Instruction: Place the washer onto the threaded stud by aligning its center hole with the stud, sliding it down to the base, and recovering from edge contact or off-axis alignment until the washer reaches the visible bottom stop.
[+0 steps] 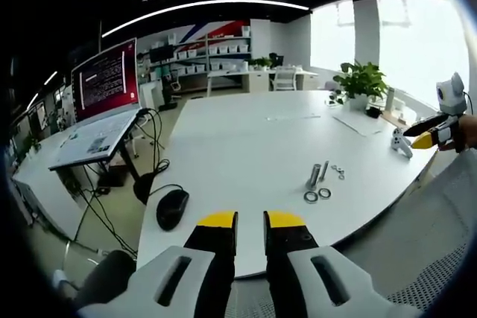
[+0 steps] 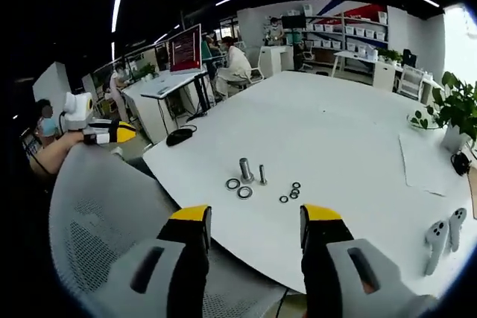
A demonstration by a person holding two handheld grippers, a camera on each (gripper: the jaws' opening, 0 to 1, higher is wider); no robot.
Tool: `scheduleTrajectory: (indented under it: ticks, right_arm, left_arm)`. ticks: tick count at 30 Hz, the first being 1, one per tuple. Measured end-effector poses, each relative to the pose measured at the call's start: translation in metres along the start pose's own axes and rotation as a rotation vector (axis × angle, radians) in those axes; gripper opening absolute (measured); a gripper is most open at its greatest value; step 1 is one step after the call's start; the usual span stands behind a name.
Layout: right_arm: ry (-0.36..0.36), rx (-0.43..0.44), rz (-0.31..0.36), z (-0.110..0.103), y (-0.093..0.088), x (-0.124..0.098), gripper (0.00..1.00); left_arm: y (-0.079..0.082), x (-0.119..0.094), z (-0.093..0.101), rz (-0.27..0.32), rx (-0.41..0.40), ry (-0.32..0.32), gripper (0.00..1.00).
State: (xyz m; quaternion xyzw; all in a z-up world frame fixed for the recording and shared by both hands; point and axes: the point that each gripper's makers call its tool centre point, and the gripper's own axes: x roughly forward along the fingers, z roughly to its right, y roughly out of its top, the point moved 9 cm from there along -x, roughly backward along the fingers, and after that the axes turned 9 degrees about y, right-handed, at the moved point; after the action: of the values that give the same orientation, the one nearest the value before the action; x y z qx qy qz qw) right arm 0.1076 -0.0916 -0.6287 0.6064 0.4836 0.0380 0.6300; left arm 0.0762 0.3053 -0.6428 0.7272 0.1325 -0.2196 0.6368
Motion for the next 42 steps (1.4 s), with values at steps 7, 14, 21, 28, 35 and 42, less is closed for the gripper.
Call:
scheduleTrajectory:
  ticks: [7,14,21,28,35,42]
  right_arm:
    - [0.091,-0.027,-0.089,0.011,-0.004,0.024,0.42]
    - [0.117,-0.072,-0.207,0.036,-0.016,0.055,0.42]
    - [0.148,-0.11,-0.305,0.055,-0.024,0.087,0.37]
    - [0.179,-0.152,-0.398,0.066,-0.027,0.118,0.37]
    - [0.198,-0.147,-0.456,0.079,-0.033,0.146,0.35]
    - [0.198,-0.173,-0.508,0.088,-0.034,0.162,0.34]
  left_arm:
    - [0.0,0.0,-0.002,0.01,-0.02,0.021,0.12]
    - [-0.001,0.001,-0.003,0.006,-0.018,0.018,0.11]
    - [-0.001,0.0,-0.003,0.005,-0.019,0.02,0.11]
    - [-0.001,0.0,-0.003,0.006,-0.022,0.019,0.11]
    - [-0.002,0.0,-0.003,0.001,-0.035,0.022,0.09]
    - [-0.002,0.0,-0.003,-0.009,-0.03,0.02,0.08]
